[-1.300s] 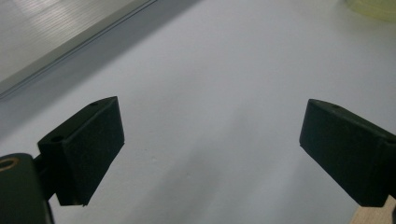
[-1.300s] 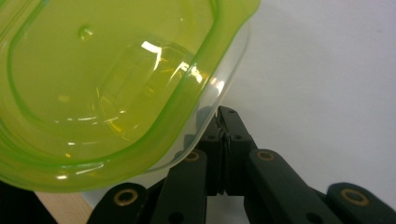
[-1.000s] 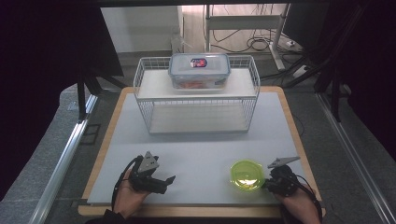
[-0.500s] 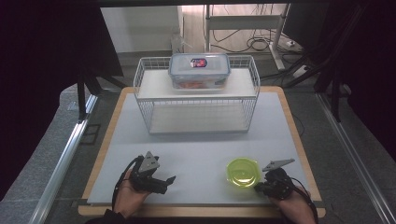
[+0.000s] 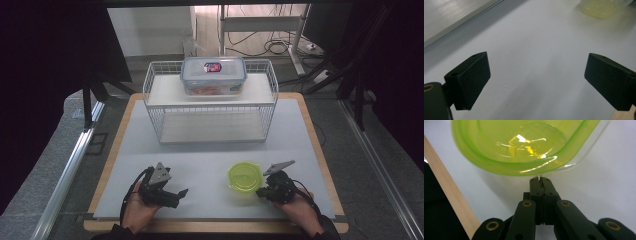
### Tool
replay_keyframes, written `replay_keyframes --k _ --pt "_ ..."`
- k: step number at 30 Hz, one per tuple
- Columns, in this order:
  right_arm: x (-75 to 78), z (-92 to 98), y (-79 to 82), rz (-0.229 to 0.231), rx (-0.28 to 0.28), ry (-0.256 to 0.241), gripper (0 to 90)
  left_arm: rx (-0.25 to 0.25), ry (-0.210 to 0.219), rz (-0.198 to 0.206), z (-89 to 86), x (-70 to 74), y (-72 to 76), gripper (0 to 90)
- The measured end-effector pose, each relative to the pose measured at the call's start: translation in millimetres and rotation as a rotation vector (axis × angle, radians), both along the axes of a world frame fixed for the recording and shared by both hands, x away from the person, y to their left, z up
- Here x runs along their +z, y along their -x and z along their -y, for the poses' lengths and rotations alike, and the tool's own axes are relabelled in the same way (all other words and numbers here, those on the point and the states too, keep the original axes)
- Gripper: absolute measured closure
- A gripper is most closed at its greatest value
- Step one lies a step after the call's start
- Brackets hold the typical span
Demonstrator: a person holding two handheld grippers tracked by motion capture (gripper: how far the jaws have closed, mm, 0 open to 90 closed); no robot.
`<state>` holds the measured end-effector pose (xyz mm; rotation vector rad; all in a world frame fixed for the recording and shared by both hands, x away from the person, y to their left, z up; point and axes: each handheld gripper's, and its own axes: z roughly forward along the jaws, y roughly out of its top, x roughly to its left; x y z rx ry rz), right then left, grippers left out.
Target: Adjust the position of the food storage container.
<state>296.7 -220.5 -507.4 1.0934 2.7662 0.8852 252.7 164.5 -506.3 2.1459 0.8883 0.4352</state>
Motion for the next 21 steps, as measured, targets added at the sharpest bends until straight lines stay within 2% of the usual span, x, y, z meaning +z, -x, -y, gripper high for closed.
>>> replay_keyframes --k 5,11,21 --pt "-1.8 -13.0 -11.2 -0.008 0.012 -0.022 89.6 0.004 0.014 -0.007 0.1 -0.1 0.2 6.4" --pt "-3.3 -22.7 -27.5 -0.013 0.007 -0.046 90.0 0.002 0.01 -0.01 0.1 -0.4 -0.2 6.4" --pt "-7.1 -44.9 -44.0 0.004 0.033 -0.049 90.0 -0.001 0.006 -0.011 0.9 -1.3 -0.5 6.4"
